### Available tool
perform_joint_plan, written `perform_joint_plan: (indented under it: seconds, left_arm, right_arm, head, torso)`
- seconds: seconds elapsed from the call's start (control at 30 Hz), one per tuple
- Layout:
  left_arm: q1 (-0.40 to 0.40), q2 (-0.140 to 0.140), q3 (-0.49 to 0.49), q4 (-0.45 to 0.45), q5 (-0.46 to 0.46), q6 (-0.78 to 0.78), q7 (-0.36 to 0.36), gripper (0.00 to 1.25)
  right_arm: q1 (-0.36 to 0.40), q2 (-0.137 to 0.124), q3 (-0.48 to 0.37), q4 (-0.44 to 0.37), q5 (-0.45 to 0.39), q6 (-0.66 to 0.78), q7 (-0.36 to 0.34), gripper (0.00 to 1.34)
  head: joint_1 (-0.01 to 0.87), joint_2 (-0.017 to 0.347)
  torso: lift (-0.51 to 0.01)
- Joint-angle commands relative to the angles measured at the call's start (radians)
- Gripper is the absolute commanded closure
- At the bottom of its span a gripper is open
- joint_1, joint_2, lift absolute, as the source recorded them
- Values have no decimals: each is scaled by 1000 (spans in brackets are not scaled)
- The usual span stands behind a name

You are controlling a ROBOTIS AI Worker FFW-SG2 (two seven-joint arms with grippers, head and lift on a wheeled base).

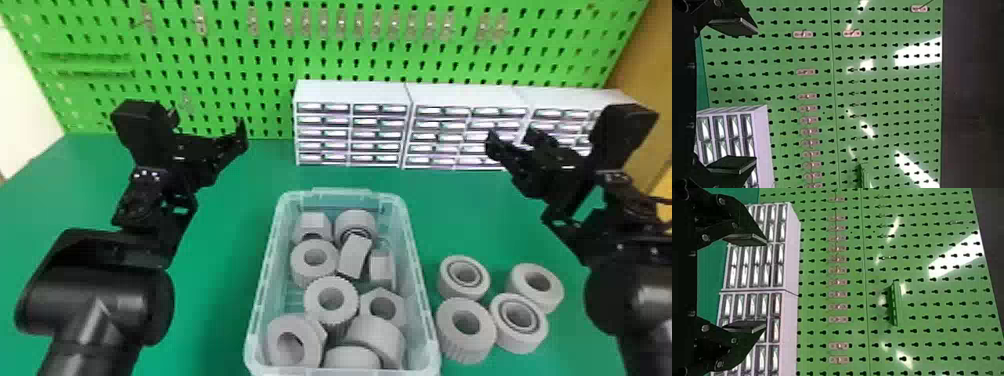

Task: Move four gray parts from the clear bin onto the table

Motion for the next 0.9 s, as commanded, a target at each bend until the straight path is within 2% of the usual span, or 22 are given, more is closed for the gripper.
perform_joint_plan:
  seconds: [0.0,0.3,0.53,0.87]
  left_arm:
    - [0,0,7,-2,0,0,0,128]
    - [7,2,13,-6,-8,0,0,128]
    - [8,5,20,-12,-18,0,0,127]
    - [-7,12,8,-12,-21,2,0,127]
  right_arm:
    - [-1,1,0,0,0,0,0,512]
    - [3,1,-1,0,1,2,0,512]
    - [-12,-15,8,1,-8,15,-1,512]
    - [3,-5,-15,0,-6,14,-6,512]
  head:
    - [678,34]
    - [678,34]
    - [678,34]
    - [678,34]
  torso:
    - [-50]
    - [-50]
    - [-50]
    - [-50]
